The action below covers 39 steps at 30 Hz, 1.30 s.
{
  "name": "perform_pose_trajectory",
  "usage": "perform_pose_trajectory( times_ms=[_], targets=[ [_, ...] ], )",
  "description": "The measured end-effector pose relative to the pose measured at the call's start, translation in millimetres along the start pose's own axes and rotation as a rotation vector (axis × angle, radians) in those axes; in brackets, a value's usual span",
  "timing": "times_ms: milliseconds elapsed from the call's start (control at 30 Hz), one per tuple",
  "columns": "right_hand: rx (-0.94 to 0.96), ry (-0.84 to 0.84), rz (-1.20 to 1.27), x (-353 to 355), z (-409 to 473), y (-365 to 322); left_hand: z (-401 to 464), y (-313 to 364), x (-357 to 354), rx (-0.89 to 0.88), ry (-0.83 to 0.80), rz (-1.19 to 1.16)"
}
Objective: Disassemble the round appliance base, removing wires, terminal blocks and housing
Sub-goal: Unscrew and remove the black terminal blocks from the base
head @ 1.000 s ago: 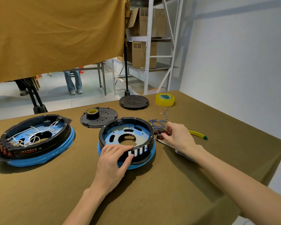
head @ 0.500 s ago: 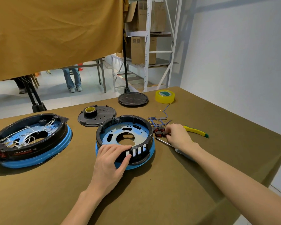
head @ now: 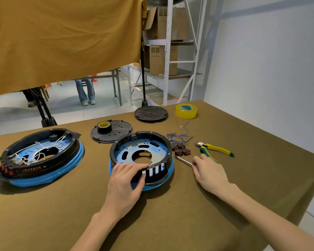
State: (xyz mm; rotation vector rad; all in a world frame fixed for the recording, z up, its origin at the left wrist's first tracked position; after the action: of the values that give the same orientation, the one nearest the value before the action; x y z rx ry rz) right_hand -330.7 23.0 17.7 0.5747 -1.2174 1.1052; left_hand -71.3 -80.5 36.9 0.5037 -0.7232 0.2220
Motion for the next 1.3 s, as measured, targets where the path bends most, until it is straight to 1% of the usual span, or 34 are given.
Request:
perform_pose_trajectory(
  times_ms=[167, 233, 267, 300, 333, 367, 400, 433, 467, 533, 600, 667, 733, 767, 800, 833, 867, 933, 1000, 1067, 1133, 1167, 1233, 1300],
  targets=[
    [-0.037, 0.012, -0.005, -0.3, 0.5, -5.6, -3.4, 7.2, 9.3, -0.029, 0.020, 0.023],
    [-0.039, 0.061, -0.001, 5.8, 1.5, -10.4, -3.9, 12.0, 13.4, -0.060, 0.014, 0.048],
    [-0.027, 0.110, 0.054, 11.4, 1.9, -16.2, -3.7, 15.5, 15.0, -0.077, 0.011, 0.070],
    [-0.015, 0.155, 0.170, 17.6, 2.3, -24.2, -3.6, 20.3, 16.1, -0.091, 0.010, 0.093],
    [-0.010, 0.182, 0.329, 22.9, 4.2, -34.5, -3.5, 26.9, 16.9, -0.107, 0.011, 0.107],
    [-0.023, 0.175, 0.479, 25.2, 8.4, -45.5, -3.6, 35.7, 16.9, -0.135, 0.011, 0.107],
    [-0.052, 0.123, 0.586, 22.9, 15.5, -56.1, -3.6, 45.6, 16.3, -0.170, 0.010, 0.095],
    [-0.092, 0.044, 0.633, 17.8, 23.2, -65.1, -2.7, 53.1, 16.4, -0.196, 0.013, 0.074],
    [-0.131, -0.041, 0.627, 10.6, 29.8, -72.0, -0.2, 55.5, 19.5, -0.194, 0.028, 0.043],
    [-0.161, -0.149, 0.599, -0.4, 36.8, -80.1, 10.7, 40.0, 33.6, -0.087, 0.099, -0.022],
    [-0.141, -0.158, 0.632, -2.0, 39.2, -80.1, 23.4, 3.6, 48.2, 0.103, 0.160, -0.036],
    [-0.080, -0.198, 0.645, -1.6, 40.7, -80.1, 32.3, -34.1, 52.9, 0.285, 0.120, -0.039],
    [0.004, -0.322, 0.653, -1.0, 42.1, -86.7, 34.8, -57.2, 47.3, 0.366, -0.002, -0.019],
    [0.046, -0.374, 0.673, 0.2, 42.3, -91.4, 33.8, -62.2, 44.3, 0.356, -0.057, -0.024],
    [0.071, -0.384, 0.689, 2.5, 43.2, -94.4, 30.9, -63.5, 42.7, 0.321, -0.099, -0.056],
    [0.075, -0.345, 0.686, 6.3, 45.0, -94.7, 26.2, -63.2, 42.3, 0.276, -0.130, -0.099],
    [0.056, -0.273, 0.648, 11.7, 46.9, -92.3, 19.8, -62.3, 42.4, 0.231, -0.158, -0.128],
    [-0.019, -0.156, 0.504, 19.8, 44.7, -86.1, 3.6, -59.3, 41.9, 0.158, -0.194, -0.117],
    [-0.069, -0.170, 0.377, 13.7, 38.1, -83.5, -11.3, -55.9, 41.2, 0.119, -0.157, -0.084],
    [-0.035, -0.196, 0.348, 6.1, 36.6, -87.9, -20.1, -48.9, 42.1, 0.118, -0.079, -0.056],
    [0.025, -0.205, 0.440, 7.4, 42.6, -94.5, -23.9, -36.9, 45.4, 0.084, -0.009, -0.012],
    [0.052, -0.228, 0.519, 9.3, 46.0, -99.2, -25.3, -28.6, 47.9, 0.033, 0.011, 0.007],
    [0.080, -0.244, 0.622, 16.0, 52.7, -107.3, -28.9, -13.9, 48.2, -0.076, -0.009, -0.004],
    [0.062, -0.147, 0.550, 22.3, 59.7, -107.8, -31.6, -10.6, 48.4, -0.117, -0.048, -0.025]
  ],
)
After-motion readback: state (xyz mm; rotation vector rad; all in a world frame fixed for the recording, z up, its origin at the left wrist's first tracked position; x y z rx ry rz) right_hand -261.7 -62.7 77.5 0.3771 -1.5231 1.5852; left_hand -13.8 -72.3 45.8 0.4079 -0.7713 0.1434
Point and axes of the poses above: each hand's wrist, its own z-axis towards the middle knuckle, its own x-axis out of the back of the hand, y = z × x, the point moved 9 cm from there along z, towards the middle knuckle, and after that the axes turned 7 degrees about z, right-handed, at the moved point
